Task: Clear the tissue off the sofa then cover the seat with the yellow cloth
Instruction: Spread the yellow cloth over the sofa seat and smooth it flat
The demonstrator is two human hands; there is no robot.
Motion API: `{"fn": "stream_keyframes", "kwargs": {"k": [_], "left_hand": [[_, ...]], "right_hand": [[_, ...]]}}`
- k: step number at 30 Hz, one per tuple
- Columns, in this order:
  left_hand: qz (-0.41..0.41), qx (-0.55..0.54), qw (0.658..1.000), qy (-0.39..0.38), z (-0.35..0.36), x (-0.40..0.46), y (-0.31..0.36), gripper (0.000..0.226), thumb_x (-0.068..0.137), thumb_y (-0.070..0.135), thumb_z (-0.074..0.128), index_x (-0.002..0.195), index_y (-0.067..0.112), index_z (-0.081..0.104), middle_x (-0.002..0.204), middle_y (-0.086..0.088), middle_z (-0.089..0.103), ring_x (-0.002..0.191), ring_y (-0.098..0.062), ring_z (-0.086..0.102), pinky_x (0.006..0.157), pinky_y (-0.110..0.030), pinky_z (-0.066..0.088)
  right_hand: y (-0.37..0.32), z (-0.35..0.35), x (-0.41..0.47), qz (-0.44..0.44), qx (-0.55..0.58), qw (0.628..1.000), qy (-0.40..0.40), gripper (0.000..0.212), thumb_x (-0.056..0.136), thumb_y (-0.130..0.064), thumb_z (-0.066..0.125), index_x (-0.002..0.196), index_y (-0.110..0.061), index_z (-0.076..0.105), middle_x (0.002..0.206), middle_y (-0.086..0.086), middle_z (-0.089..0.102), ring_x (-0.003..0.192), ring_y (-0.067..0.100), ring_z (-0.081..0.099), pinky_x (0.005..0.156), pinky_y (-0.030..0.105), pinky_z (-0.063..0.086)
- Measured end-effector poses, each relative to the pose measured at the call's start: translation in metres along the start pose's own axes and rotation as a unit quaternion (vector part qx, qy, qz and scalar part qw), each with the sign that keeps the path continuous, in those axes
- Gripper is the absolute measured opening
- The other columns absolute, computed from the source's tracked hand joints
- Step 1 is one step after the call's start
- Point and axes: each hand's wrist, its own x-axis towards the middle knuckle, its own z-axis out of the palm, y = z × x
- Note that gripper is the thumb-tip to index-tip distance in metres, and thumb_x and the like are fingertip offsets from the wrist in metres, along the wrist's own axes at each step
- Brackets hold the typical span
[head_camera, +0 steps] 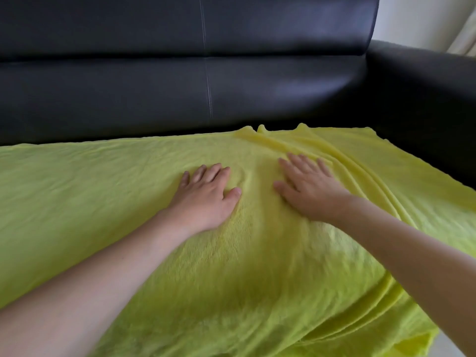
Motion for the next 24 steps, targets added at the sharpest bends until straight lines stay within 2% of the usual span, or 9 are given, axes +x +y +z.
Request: {"fn": "stream_keyframes", "kwargs": {"k": [3, 11, 15, 18, 21, 24], "left_hand": [[-0.013, -0.008, 1.0, -0.012, -0.002, 0.026, 0.001, 0.065, 0.098, 0.06, 0.014, 0.156, 0.032, 0.004, 0.164, 0.008, -0.002, 0.15, -0.021, -0.003, 0.12, -0.05, 0.0], [-0.055, -0.026, 0.997, -0.045, -0.013, 0.096, 0.004, 0.065, 0.098, 0.058, 0.017, 0.156, 0.031, 0.009, 0.165, 0.004, 0.0, 0.15, -0.025, -0.002, 0.119, -0.053, -0.001], [-0.078, -0.022, 0.995, -0.06, -0.015, 0.13, 0.006, 0.066, 0.097, 0.059, 0.016, 0.156, 0.032, 0.009, 0.164, 0.005, -0.001, 0.15, -0.026, -0.003, 0.117, -0.058, -0.002], [-0.092, -0.024, 0.993, -0.065, -0.016, 0.156, 0.013, 0.067, 0.096, 0.06, 0.017, 0.156, 0.032, 0.012, 0.164, 0.006, 0.002, 0.15, -0.025, 0.0, 0.116, -0.061, 0.0], [-0.088, -0.032, 0.994, -0.06, -0.015, 0.178, 0.023, 0.065, 0.097, 0.057, 0.018, 0.155, 0.03, 0.016, 0.164, 0.005, 0.007, 0.15, -0.026, 0.005, 0.115, -0.062, 0.003], [-0.089, -0.026, 0.994, -0.06, -0.008, 0.193, 0.029, 0.064, 0.097, 0.058, 0.016, 0.155, 0.031, 0.017, 0.164, 0.004, 0.006, 0.15, -0.026, 0.004, 0.115, -0.064, 0.001]], "right_hand": [[-0.013, 0.006, 0.027, -0.024, 0.013, 0.999, -0.035, 0.064, 0.097, -0.061, 0.013, 0.154, -0.034, 0.004, 0.162, -0.006, -0.001, 0.149, 0.016, -0.004, 0.119, 0.047, -0.005], [0.03, 0.003, 0.096, 0.058, 0.004, 0.997, -0.053, 0.066, 0.095, -0.064, 0.015, 0.153, -0.035, 0.01, 0.162, -0.003, 0.005, 0.149, 0.022, 0.002, 0.119, 0.05, 0.0], [0.056, 0.001, 0.126, 0.118, 0.032, 0.991, -0.056, 0.067, 0.096, -0.061, 0.017, 0.154, -0.026, 0.016, 0.162, 0.0, 0.013, 0.148, 0.021, 0.011, 0.119, 0.048, 0.008], [0.057, -0.004, 0.142, 0.099, 0.07, 0.991, -0.061, 0.06, 0.099, -0.055, 0.013, 0.152, -0.028, 0.021, 0.16, -0.002, 0.019, 0.147, 0.021, 0.015, 0.118, 0.05, 0.008], [0.067, -0.002, 0.155, 0.067, 0.065, 0.992, -0.09, 0.057, 0.1, -0.054, 0.01, 0.152, -0.034, 0.018, 0.161, -0.004, 0.013, 0.148, 0.019, 0.009, 0.119, 0.049, 0.005], [0.096, 0.001, 0.169, 0.111, 0.036, 0.989, -0.087, 0.057, 0.1, -0.054, 0.009, 0.152, -0.033, 0.02, 0.161, -0.002, 0.014, 0.148, 0.02, 0.01, 0.119, 0.048, 0.005]]}}
